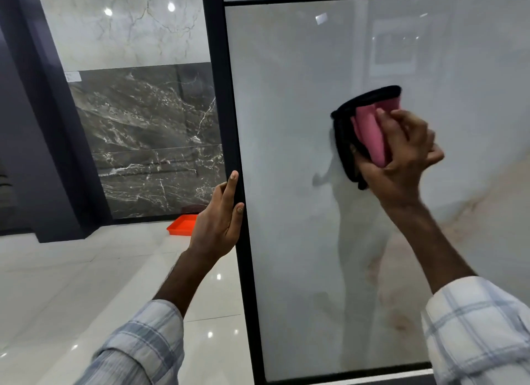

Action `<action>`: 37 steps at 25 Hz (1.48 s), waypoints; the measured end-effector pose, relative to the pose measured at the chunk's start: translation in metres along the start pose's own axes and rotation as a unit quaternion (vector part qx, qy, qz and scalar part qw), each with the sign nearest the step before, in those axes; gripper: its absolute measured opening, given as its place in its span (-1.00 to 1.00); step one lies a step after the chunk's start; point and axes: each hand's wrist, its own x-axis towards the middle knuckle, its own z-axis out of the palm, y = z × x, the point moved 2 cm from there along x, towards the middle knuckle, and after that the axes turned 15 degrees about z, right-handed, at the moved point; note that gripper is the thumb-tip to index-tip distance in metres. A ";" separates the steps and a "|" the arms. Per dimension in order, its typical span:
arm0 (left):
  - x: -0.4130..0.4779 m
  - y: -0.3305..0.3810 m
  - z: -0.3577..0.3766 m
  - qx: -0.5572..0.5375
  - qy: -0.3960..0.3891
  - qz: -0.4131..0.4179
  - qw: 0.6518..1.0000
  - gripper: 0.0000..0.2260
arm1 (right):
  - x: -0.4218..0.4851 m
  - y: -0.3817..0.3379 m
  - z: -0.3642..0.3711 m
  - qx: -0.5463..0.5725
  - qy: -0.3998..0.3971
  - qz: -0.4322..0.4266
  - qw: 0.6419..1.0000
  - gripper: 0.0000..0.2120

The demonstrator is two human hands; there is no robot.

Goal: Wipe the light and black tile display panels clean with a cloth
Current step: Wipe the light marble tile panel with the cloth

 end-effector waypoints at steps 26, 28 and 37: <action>-0.066 0.025 0.036 -0.074 0.007 -0.094 0.993 -0.48 | -0.264 0.007 0.035 -0.013 -0.166 -0.298 0.940 -0.48; -0.079 0.021 0.034 -0.058 -0.045 -0.086 0.994 -0.43 | -0.243 0.019 0.029 0.025 -0.183 -0.305 0.934 -0.50; -0.087 0.029 0.039 -0.061 -0.029 -0.062 0.996 -0.27 | -0.177 0.047 0.019 0.042 -0.061 0.075 0.994 -0.33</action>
